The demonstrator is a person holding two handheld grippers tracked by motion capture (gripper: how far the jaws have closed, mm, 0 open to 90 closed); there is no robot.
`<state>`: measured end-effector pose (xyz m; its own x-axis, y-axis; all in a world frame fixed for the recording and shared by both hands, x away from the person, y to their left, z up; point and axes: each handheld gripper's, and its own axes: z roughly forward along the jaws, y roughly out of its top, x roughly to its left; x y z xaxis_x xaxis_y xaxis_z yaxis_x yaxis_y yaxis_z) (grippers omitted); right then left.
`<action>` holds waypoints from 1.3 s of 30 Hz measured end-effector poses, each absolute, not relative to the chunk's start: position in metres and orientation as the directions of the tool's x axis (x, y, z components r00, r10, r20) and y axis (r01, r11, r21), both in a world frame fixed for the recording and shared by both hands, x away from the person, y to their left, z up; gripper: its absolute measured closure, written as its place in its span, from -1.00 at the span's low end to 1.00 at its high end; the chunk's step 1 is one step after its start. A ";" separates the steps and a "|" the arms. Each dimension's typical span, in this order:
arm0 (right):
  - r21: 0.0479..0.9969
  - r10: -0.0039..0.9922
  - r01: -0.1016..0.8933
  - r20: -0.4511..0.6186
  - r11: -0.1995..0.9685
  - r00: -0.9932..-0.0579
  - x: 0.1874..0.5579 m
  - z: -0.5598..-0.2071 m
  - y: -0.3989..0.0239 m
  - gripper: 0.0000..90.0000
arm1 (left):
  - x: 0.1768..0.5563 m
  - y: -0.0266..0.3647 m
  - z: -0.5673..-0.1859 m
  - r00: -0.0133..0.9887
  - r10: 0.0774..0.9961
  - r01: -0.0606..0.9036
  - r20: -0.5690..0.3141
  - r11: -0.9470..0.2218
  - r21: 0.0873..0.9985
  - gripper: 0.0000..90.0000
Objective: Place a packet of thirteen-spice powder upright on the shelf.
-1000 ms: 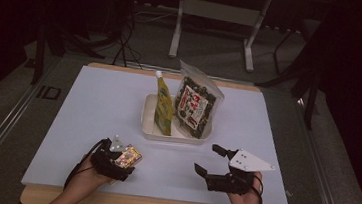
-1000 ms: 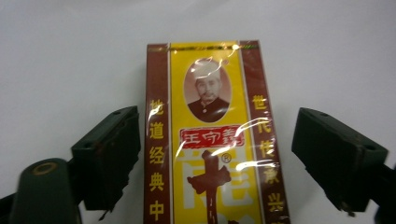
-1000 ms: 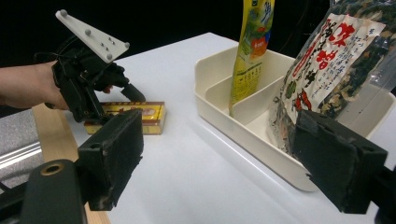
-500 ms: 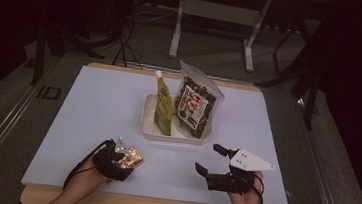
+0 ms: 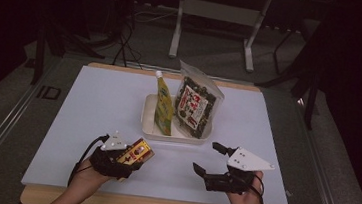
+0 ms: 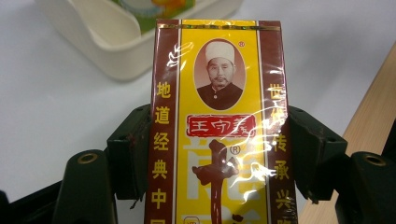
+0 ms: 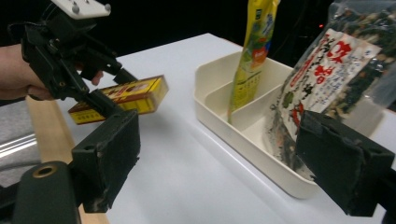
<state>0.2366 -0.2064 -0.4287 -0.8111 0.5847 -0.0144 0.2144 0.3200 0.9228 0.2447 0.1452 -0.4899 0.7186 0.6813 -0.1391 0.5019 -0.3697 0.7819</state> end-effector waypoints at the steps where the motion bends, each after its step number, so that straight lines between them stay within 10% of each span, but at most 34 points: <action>1: 0.917 0.582 0.224 -0.010 0.329 -0.813 0.237 -0.428 -0.205 -0.69 | 0.244 0.145 -0.489 0.716 0.682 0.498 -0.150 -0.349 0.794 -0.27; 31: 0.939 0.534 0.219 0.046 0.264 -0.844 0.234 -0.416 -0.161 -0.75 | 0.227 0.134 -0.482 0.843 0.522 0.248 -0.134 -0.156 0.956 -0.28; 39: 0.942 0.523 0.264 0.122 0.206 -0.844 0.229 -0.415 -0.144 -0.48 | 0.222 0.134 -0.480 0.843 0.531 0.171 -0.089 -0.108 0.979 -0.28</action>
<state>0.2291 -0.1443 -0.4145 -0.8437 0.5227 0.1224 0.2644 0.2063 0.9421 0.2217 0.1339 -0.4802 0.8427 0.5311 -0.0885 0.1710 -0.1082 0.9793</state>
